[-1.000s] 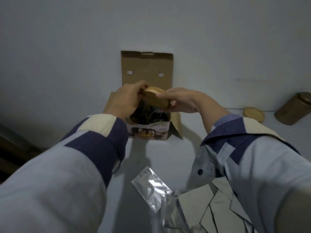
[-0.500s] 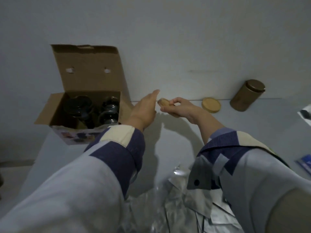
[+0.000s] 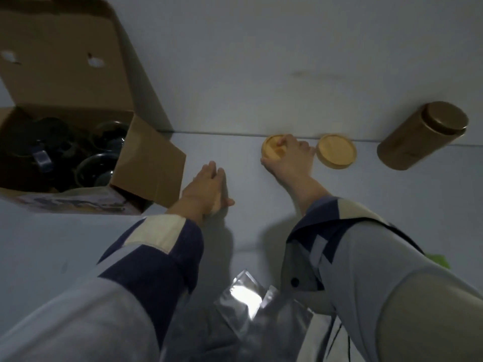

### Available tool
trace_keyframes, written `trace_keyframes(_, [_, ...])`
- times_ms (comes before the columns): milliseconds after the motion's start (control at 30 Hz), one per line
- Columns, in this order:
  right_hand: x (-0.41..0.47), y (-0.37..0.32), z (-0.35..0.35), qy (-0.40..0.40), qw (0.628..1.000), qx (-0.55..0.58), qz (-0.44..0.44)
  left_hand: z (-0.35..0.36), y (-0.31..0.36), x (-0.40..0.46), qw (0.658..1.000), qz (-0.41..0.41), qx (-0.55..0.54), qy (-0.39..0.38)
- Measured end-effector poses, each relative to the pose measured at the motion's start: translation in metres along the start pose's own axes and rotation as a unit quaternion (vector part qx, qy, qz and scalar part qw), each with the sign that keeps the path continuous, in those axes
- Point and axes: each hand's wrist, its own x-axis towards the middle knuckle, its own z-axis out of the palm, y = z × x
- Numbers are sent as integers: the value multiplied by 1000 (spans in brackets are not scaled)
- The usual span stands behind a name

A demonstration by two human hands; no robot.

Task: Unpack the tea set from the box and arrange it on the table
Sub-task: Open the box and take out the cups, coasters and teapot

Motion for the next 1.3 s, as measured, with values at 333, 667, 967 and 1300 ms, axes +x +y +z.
trace_keyframes(333, [7,5,30,86,996,15,-11,4,-2,3,1000,-3,-1,10])
trace_keyframes(667, [-5,-6,4,-39,999,12,-12,0,-2,-3,1000,-1,-13,-5])
trace_keyframes(967, [-49,-72,-32,-67,996,30,-55,-64,-12,-40,987,54,-57,140])
trace_keyframes(1300, [-119,-220,-17,-64,972,73,-213,-115,-126,-116,956,-54,-68,282])
